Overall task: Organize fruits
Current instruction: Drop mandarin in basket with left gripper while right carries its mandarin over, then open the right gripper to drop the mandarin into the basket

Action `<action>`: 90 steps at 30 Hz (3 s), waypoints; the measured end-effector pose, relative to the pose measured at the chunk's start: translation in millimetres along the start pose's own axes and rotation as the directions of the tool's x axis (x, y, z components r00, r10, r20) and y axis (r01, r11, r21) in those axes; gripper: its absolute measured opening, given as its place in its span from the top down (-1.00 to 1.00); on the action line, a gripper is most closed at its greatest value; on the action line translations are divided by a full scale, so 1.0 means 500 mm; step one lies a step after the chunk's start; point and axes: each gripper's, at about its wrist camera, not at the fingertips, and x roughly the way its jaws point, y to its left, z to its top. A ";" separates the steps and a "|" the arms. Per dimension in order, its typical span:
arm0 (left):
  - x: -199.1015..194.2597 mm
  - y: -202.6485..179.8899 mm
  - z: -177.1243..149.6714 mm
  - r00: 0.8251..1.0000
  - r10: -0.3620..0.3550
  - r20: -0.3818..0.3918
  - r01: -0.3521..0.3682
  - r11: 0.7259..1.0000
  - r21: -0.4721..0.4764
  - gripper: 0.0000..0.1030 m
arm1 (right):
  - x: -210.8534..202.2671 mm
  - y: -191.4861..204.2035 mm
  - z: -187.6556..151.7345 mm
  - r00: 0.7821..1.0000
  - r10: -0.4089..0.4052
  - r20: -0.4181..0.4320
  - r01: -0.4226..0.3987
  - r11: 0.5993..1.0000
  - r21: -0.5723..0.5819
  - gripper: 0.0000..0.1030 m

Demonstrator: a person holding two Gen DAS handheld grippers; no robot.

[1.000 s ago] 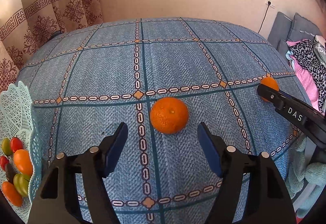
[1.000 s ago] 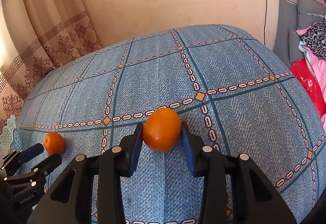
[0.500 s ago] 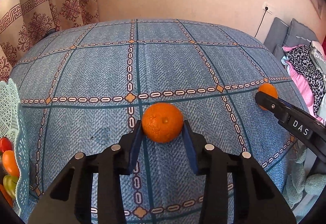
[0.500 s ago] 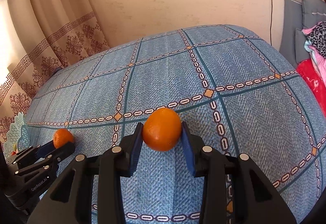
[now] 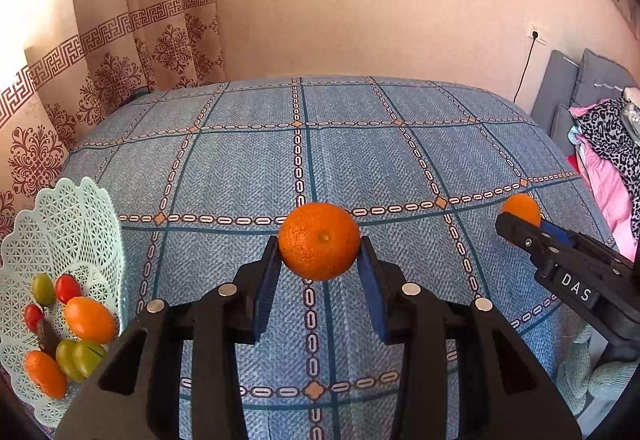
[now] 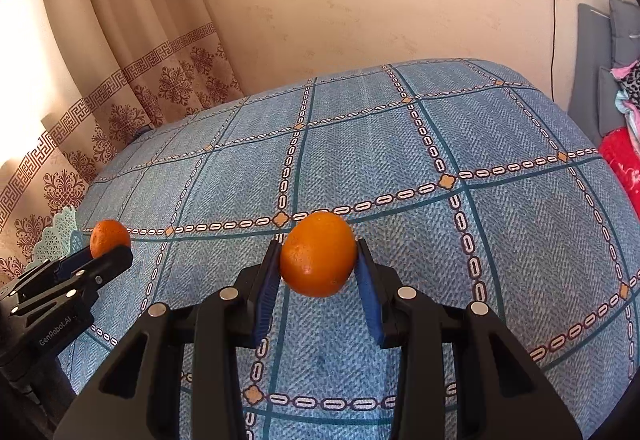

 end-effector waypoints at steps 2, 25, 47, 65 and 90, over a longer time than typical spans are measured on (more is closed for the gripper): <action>-0.017 0.007 0.000 1.000 0.007 0.014 -0.006 1.000 -0.005 0.22 | -0.006 0.008 -0.001 1.000 0.011 0.002 -0.011 1.000 -0.007 0.28; -0.170 0.222 -0.040 0.979 0.181 0.097 -0.159 0.966 -0.203 0.22 | -0.071 0.145 -0.010 0.991 0.136 0.018 -0.133 0.983 -0.125 0.28; -0.155 0.354 -0.080 0.965 0.250 0.082 -0.208 0.916 -0.344 -0.28 | -0.049 0.366 -0.018 0.967 0.252 -0.035 -0.253 0.942 -0.222 0.28; -0.216 0.426 -0.099 0.873 0.477 0.100 -0.395 0.813 -0.429 -0.30 | 0.018 0.541 -0.037 0.943 0.315 -0.110 -0.333 0.900 -0.282 0.28; -0.197 0.421 -0.102 0.863 0.497 0.090 -0.422 0.808 -0.412 -0.56 | 0.063 0.570 -0.035 0.953 0.276 -0.122 -0.300 0.909 -0.288 0.27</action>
